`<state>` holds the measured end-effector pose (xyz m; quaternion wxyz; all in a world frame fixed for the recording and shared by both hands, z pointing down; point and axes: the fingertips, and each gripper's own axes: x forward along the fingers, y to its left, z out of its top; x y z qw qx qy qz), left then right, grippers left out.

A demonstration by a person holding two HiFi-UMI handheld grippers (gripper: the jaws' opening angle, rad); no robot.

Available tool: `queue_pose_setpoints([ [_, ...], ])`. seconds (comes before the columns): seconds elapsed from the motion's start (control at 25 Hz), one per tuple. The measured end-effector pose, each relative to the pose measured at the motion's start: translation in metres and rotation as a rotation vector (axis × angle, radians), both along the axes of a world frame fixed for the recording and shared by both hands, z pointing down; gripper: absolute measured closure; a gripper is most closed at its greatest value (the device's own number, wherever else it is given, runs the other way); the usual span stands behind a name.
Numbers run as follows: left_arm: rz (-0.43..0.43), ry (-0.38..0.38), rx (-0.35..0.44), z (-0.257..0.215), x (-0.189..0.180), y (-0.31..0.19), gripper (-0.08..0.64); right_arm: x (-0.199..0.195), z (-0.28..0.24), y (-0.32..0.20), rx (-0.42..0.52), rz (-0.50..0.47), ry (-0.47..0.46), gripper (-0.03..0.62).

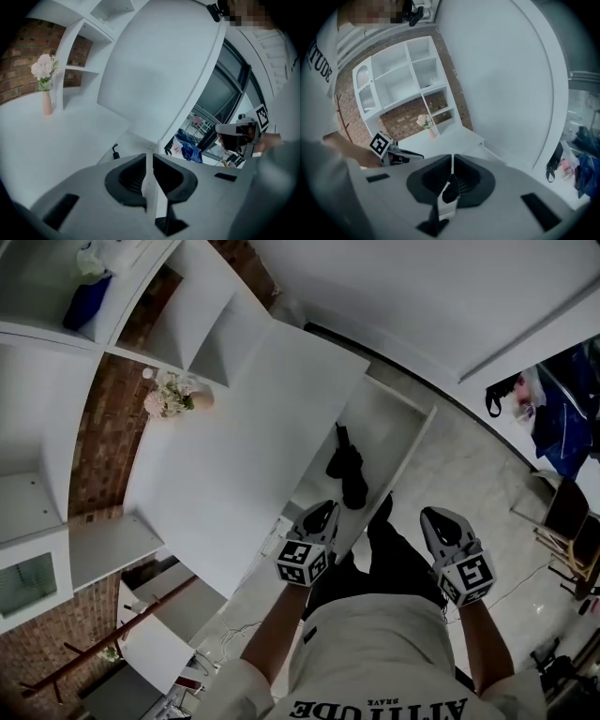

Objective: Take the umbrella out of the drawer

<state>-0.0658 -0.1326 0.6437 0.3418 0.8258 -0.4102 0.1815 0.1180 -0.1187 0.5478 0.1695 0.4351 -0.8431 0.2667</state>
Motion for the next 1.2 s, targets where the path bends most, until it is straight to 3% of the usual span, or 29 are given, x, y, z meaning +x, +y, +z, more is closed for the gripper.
queue_pose_setpoints([
  [0.24, -0.010, -0.057, -0.091, 0.055, 0.011, -0.012, 0.528, 0.013, 0.027, -0.009, -0.064, -0.036, 0.003, 0.558],
  [0.32, -0.016, -0.071, -0.138, 0.076, 0.014, -0.012, 0.469, 0.018, 0.036, -0.011, -0.069, -0.024, -0.013, 0.558],
  [0.68, -0.062, -0.214, -0.328, 0.173, 0.021, -0.014, 0.379, 0.034, 0.069, -0.020, -0.101, -0.034, -0.014, 0.558],
  [0.88, -0.123, -0.273, -0.410, 0.212, 0.017, -0.017, 0.329, 0.045, 0.082, -0.022, -0.127, -0.019, -0.013, 0.558],
  [1.2, -0.293, -0.261, -0.547, 0.249, 0.017, -0.025, 0.238, 0.062, 0.099, -0.025, -0.166, 0.021, -0.021, 0.558],
])
